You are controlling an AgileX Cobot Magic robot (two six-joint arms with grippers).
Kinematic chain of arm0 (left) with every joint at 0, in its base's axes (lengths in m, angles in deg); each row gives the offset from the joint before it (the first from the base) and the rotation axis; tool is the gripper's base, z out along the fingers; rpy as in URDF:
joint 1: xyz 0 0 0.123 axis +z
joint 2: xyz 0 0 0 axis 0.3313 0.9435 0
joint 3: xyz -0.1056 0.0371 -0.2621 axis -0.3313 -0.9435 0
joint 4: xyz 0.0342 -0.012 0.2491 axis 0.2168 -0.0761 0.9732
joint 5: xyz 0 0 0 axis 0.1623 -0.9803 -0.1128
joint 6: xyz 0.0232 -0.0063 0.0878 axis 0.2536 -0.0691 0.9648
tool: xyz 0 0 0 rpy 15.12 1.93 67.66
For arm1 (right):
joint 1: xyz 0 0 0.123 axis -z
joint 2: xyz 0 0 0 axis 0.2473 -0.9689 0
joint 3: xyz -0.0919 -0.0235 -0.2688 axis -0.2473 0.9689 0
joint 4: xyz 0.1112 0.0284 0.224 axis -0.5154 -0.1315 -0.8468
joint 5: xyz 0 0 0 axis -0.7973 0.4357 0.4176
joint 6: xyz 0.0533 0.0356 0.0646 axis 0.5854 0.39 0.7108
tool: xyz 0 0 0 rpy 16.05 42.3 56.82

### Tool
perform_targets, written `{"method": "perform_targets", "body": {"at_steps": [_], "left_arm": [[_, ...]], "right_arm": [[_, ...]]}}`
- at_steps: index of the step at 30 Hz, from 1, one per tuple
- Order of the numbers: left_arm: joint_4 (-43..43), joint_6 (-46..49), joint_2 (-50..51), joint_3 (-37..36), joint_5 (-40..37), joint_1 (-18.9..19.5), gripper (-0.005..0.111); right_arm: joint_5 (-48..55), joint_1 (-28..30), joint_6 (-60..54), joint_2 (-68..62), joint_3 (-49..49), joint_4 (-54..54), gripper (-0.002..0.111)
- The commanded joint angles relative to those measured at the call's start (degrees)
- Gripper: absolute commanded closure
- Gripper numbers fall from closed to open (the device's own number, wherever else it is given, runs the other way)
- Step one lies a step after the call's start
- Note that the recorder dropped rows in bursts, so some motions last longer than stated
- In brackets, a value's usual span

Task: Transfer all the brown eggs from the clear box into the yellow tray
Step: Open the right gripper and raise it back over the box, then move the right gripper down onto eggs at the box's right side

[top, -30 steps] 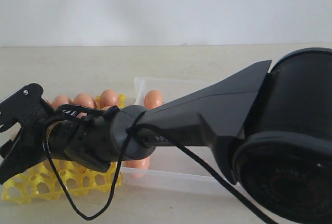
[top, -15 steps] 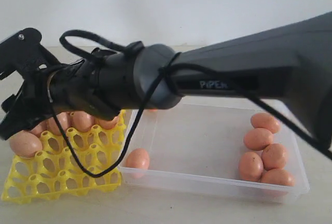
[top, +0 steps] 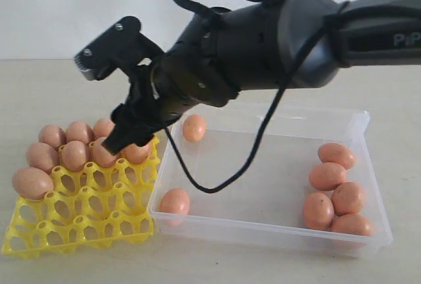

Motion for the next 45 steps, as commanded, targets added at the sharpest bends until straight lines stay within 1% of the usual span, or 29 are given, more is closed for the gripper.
{"method": "perform_targets", "body": {"at_steps": [1, 5, 10, 14, 18, 22, 28, 33, 37, 40, 42, 45], "left_arm": [[-0.1, -0.1, -0.1, -0.2, 0.1, 0.1, 0.085], [-0.1, -0.1, -0.1, -0.2, 0.1, 0.1, 0.085], [-0.1, -0.1, -0.1, -0.2, 0.1, 0.1, 0.085], [-0.1, -0.1, -0.1, -0.2, 0.1, 0.1, 0.085], [-0.1, -0.1, -0.1, -0.2, 0.1, 0.1, 0.085], [-0.1, -0.1, -0.1, -0.2, 0.1, 0.1, 0.085], [-0.1, -0.1, -0.1, -0.2, 0.1, 0.1, 0.085], [-0.1, -0.1, -0.1, -0.2, 0.1, 0.1, 0.085], [-0.1, -0.1, -0.1, -0.2, 0.1, 0.1, 0.085], [-0.1, -0.1, -0.1, -0.2, 0.1, 0.1, 0.085], [-0.1, -0.1, -0.1, -0.2, 0.1, 0.1, 0.085], [-0.1, -0.1, -0.1, -0.2, 0.1, 0.1, 0.085]], "right_arm": [[2.4, 4.1, 4.4, 5.0, 6.2, 3.8, 0.046], [7.4, 8.6, 9.5, 8.4, 10.4, 10.4, 0.046], [14.5, 14.8, 9.2, 12.0, 15.1, 16.1, 0.046], [14.9, 19.0, 3.9, 13.2, 19.6, 16.9, 0.046], [13.8, 21.2, -1.0, 13.3, 22.7, 16.8, 0.046], [14.0, 21.2, -10.8, 13.4, 23.8, 14.3, 0.046], [15.7, 21.2, -17.2, 13.3, 23.9, 10.9, 0.046], [16.2, 21.2, -19.3, 12.7, 23.9, 10.5, 0.046], [17.4, 21.2, -22.1, 12.4, 23.9, 7.0, 0.046], [18.8, 21.2, -22.5, 12.4, 23.9, 6.9, 0.046], [19.9, 21.2, -26.7, 11.9, 23.9, 4.8, 0.046], [20.0, 21.2, -29.9, 10.1, 24.2, 4.2, 0.046]]}}
